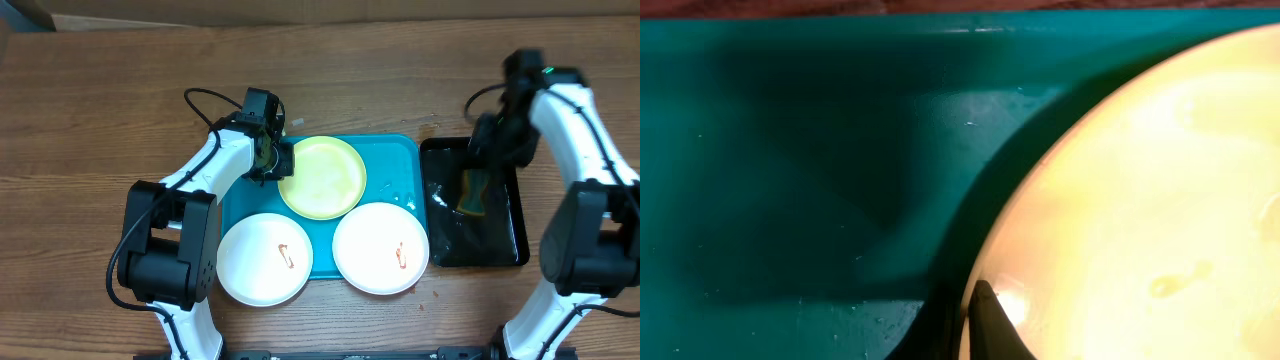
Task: Clean dirty plates on tray and stack at the side
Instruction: 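Return the sponge to the black tray and release it with right gripper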
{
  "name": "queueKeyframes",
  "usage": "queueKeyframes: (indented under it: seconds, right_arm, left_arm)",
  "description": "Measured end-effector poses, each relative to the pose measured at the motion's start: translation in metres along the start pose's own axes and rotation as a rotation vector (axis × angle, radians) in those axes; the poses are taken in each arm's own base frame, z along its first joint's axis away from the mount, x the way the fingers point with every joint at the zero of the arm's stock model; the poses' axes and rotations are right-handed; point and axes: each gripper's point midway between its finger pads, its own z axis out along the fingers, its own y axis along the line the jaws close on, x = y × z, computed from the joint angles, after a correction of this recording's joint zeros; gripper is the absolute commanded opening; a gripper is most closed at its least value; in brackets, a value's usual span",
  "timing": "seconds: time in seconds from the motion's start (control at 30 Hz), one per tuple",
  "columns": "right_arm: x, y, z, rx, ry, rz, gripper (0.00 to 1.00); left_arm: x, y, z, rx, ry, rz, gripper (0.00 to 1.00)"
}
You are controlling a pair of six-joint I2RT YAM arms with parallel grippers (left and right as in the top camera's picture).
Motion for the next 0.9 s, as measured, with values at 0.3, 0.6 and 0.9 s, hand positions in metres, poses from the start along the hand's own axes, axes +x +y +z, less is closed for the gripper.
queueKeyframes:
  seconds: [0.3, 0.6, 0.9]
  right_arm:
    - [-0.048, -0.068, -0.032, -0.029, -0.112, 0.199, 1.0]
    - [-0.052, -0.105, -0.033, -0.021, -0.116, 0.289, 1.0]
    - [-0.052, -0.105, -0.033, -0.021, -0.115, 0.289, 1.0]
  left_arm:
    - [0.003, -0.002, -0.001, 0.011, 0.016, -0.007, 0.04]
    - [-0.027, 0.006, -0.037, -0.006, -0.006, -0.054, 0.04]
    - [-0.068, -0.008, -0.087, 0.006, -0.091, -0.042, 0.04]
